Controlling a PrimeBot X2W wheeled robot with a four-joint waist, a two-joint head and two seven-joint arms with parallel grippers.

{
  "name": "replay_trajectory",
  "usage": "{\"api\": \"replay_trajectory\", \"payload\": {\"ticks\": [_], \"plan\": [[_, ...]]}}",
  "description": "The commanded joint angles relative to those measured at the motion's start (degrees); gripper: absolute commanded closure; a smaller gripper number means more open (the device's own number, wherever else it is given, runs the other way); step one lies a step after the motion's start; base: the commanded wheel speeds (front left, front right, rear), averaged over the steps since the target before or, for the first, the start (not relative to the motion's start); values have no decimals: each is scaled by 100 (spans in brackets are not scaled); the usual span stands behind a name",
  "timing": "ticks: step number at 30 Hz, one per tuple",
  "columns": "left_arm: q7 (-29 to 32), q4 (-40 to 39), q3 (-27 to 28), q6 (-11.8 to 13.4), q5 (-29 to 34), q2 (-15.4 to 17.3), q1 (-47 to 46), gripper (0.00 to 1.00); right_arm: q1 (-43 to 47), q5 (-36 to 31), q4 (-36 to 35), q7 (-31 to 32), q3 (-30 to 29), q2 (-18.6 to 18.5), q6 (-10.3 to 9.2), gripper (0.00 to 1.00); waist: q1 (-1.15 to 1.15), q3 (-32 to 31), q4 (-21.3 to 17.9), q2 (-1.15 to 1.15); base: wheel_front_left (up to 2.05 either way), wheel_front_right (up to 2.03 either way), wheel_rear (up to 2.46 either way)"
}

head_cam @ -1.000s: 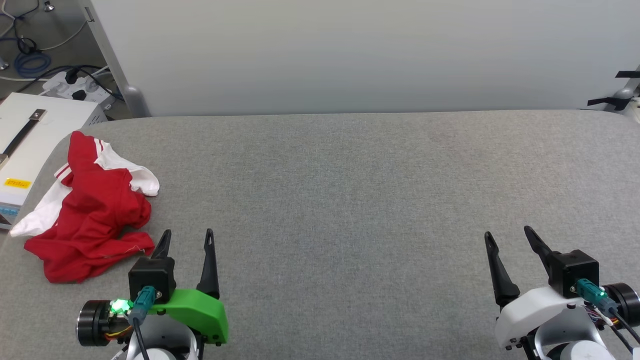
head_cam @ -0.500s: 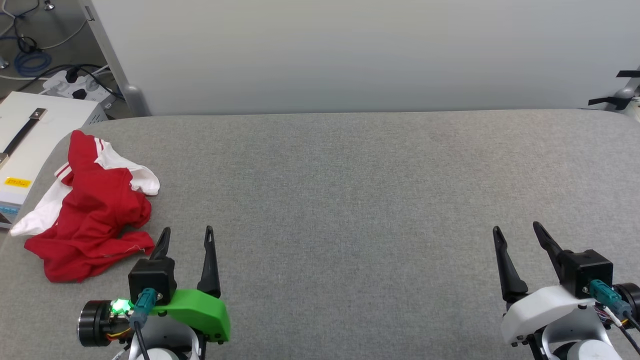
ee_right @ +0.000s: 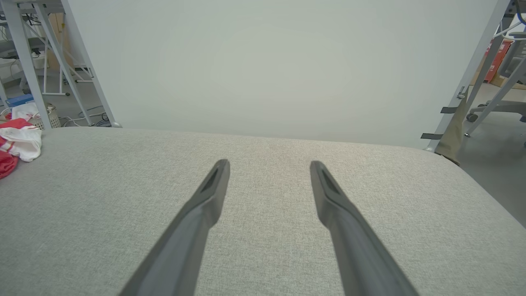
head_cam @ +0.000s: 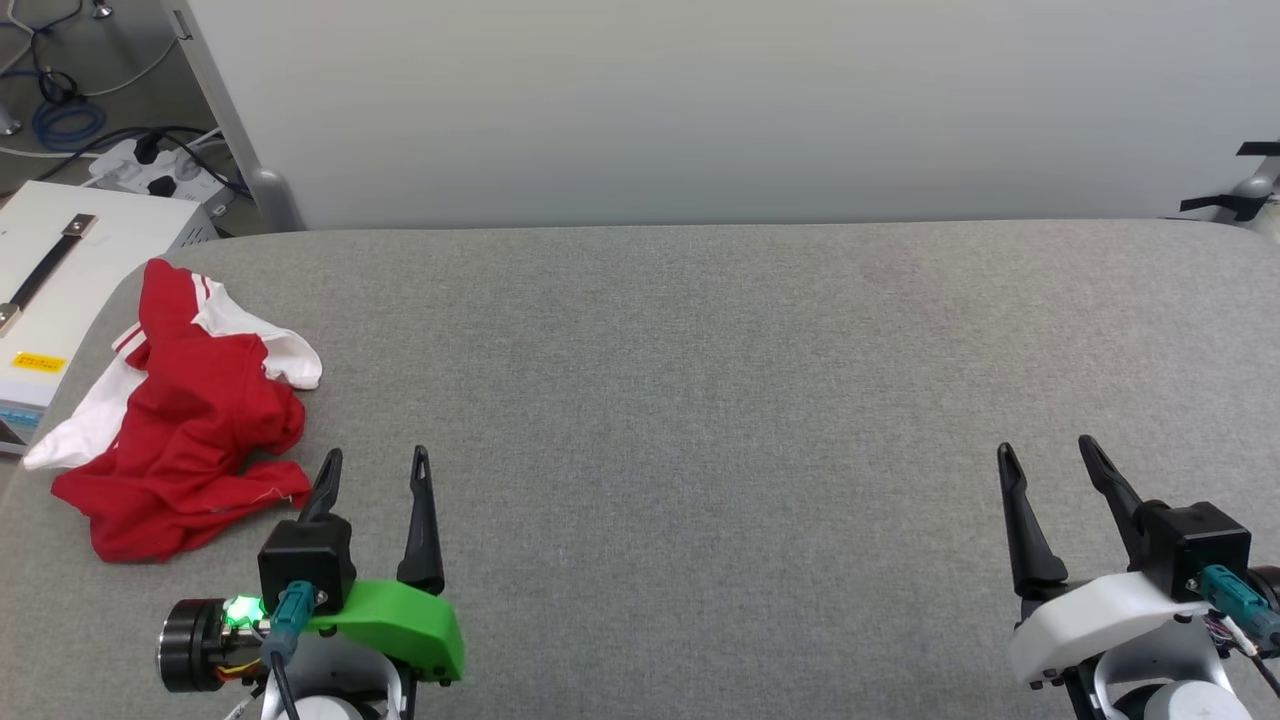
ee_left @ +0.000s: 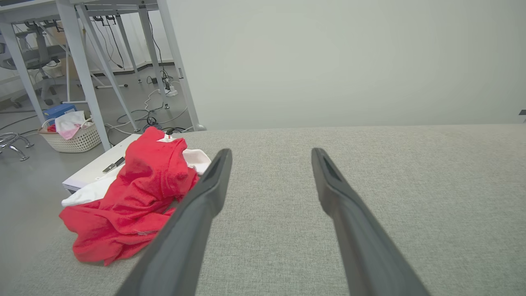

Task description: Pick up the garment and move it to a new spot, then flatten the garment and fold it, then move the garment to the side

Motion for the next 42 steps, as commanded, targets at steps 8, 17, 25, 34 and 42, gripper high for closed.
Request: {"api": "replay_trajectory", "payload": {"ticks": [8,17,25,34,42], "plan": [[-143,-23,-39,90,-58,-9,6,0,109,153,-104,-161,-25,-2,-1,0,0,11,19,0,0,0,0],[-248,-7,-83,110,-87,-11,34,0,168,229,-140,-265,-43,-3,-1,0,0,1,37,0,0,0,0],[-343,1,-120,142,-117,-12,45,0,212,313,-178,-358,-95,-3,-1,0,0,-3,52,0,0,0,0],[-450,7,-170,153,-137,-14,75,0,263,403,-215,-465,-119,-3,-2,0,0,-10,64,0,0,0,0],[-545,40,-220,172,-167,-16,102,0,307,476,-254,-558,-142,-3,-2,0,0,-14,76,0,0,0,0]]}}
